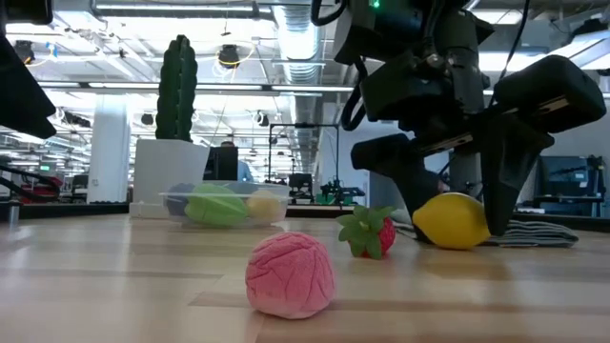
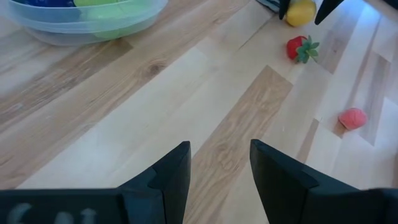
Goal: Pick and placing Produce into tupperware
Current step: Put the yellow lemon into the transparent container
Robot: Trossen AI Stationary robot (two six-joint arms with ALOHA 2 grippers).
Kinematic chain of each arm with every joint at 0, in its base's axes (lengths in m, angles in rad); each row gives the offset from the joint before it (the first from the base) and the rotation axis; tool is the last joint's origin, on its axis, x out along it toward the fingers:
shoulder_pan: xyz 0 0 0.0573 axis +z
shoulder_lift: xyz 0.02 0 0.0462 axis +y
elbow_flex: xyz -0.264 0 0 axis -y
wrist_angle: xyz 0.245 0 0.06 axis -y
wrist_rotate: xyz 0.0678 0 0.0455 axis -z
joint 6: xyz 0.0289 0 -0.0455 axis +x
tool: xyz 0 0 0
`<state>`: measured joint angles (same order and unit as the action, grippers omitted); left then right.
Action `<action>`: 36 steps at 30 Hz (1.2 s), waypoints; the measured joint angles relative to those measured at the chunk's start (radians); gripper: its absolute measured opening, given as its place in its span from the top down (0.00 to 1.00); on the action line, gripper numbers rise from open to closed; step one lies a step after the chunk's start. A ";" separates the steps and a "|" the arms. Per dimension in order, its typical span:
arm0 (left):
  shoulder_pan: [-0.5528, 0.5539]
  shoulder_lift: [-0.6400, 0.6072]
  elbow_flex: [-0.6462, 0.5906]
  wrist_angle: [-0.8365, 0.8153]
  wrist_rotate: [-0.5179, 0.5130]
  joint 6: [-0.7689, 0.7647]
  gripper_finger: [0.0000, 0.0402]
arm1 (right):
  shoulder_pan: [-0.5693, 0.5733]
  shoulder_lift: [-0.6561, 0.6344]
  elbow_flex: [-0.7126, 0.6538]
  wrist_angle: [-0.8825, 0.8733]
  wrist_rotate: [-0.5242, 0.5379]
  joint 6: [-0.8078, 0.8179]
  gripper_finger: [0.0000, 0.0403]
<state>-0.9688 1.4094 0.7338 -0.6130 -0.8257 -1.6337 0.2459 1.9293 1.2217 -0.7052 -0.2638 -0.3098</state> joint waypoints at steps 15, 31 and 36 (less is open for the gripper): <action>-0.002 0.000 -0.001 0.002 -0.001 0.003 0.61 | 0.002 0.000 0.000 0.001 0.000 0.033 0.34; -0.002 -0.001 -0.001 0.002 -0.001 0.016 0.61 | 0.002 0.000 0.000 0.002 0.000 0.032 0.41; -0.002 -0.001 -0.001 0.002 -0.001 0.016 0.61 | 0.002 0.000 0.000 0.002 0.000 0.031 0.43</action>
<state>-0.9703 1.4086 0.7330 -0.6113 -0.8265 -1.6180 0.2481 1.9297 1.2217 -0.7036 -0.2634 -0.2786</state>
